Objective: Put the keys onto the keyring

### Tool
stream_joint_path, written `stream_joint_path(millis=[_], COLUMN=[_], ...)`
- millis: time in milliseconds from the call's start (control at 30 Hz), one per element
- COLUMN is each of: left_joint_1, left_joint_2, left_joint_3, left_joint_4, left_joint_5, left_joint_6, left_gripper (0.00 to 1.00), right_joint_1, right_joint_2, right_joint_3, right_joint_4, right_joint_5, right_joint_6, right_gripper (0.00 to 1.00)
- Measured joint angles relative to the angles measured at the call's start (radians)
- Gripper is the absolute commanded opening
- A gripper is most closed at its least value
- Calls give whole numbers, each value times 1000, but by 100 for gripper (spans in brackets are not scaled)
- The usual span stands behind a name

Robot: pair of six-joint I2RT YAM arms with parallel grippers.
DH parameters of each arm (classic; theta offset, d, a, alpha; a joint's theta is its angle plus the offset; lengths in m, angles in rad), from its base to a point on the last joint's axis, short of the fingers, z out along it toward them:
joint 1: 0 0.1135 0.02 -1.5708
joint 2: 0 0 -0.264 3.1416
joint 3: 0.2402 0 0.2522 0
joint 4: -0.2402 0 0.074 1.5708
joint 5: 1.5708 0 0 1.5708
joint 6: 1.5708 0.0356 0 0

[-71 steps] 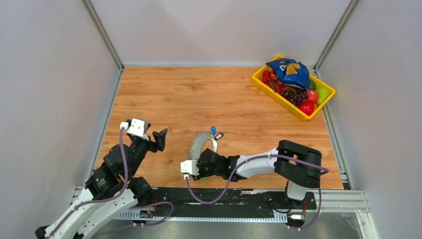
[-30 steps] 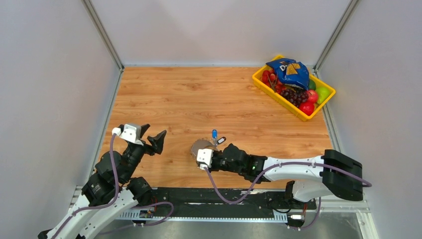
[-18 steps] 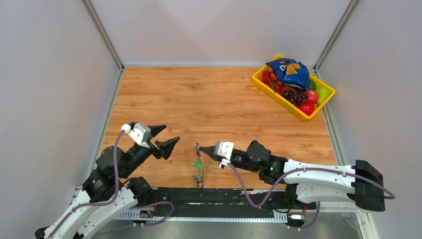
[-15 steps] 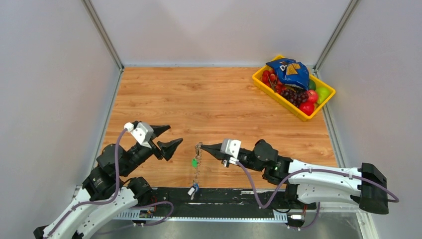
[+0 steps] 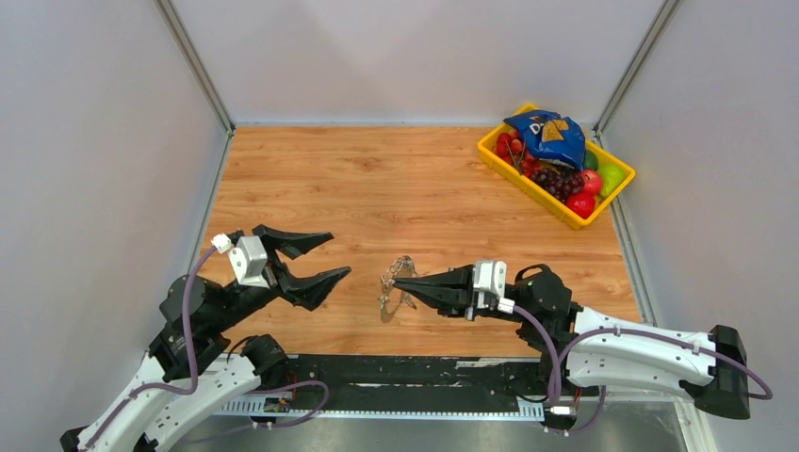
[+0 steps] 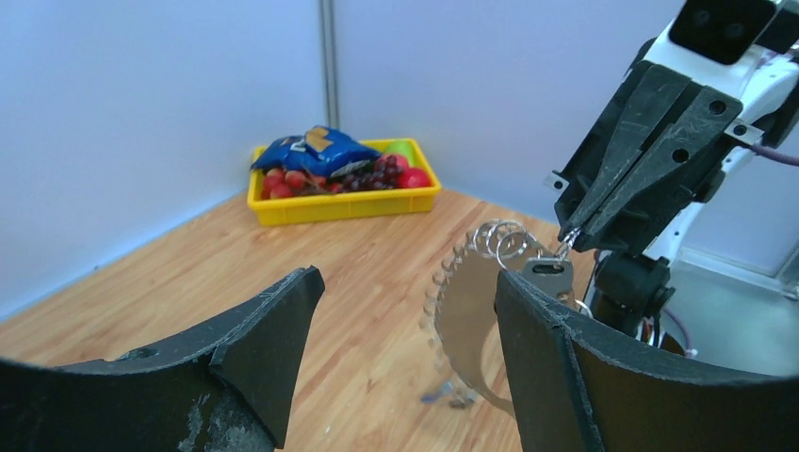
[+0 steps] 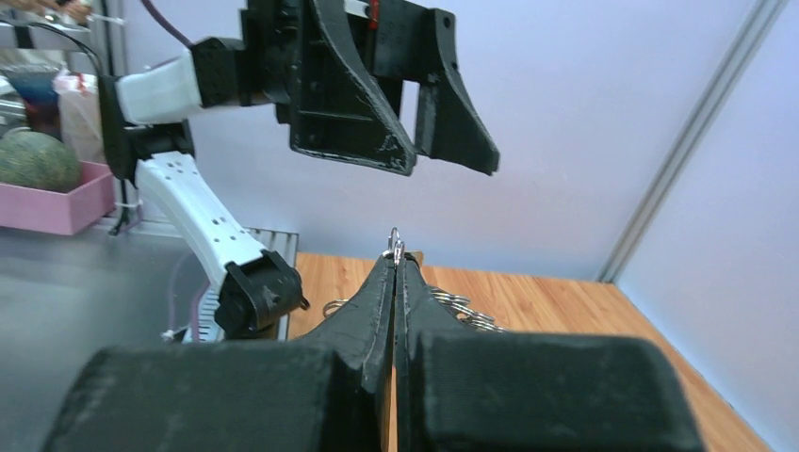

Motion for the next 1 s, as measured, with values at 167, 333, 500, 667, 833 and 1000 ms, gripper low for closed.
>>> stream_joint_path(millis=[167, 333, 500, 667, 833, 1000], left_joint_1=[0, 0, 0, 0, 0, 0], left_joint_2=[48, 110, 189, 224, 224, 224], left_joint_3=[0, 0, 11, 14, 15, 15], left_joint_4=[103, 220, 303, 329, 356, 378], left_joint_5=[61, 140, 281, 413, 476, 503], left_joint_6=[-4, -22, -64, -92, -105, -113], left_gripper=[79, 79, 78, 78, 78, 78], right_joint_1=[-1, -1, -1, -1, -1, -1], right_joint_2=[-12, -11, -11, -11, -3, 12], right_joint_3=[1, 20, 52, 71, 97, 113], right_joint_4=[26, 29, 51, 59, 62, 66], right_joint_5=[-76, -153, -194, -205, -213, -213], right_joint_6=[47, 90, 122, 134, 139, 141], right_gripper=[0, 0, 0, 0, 0, 0])
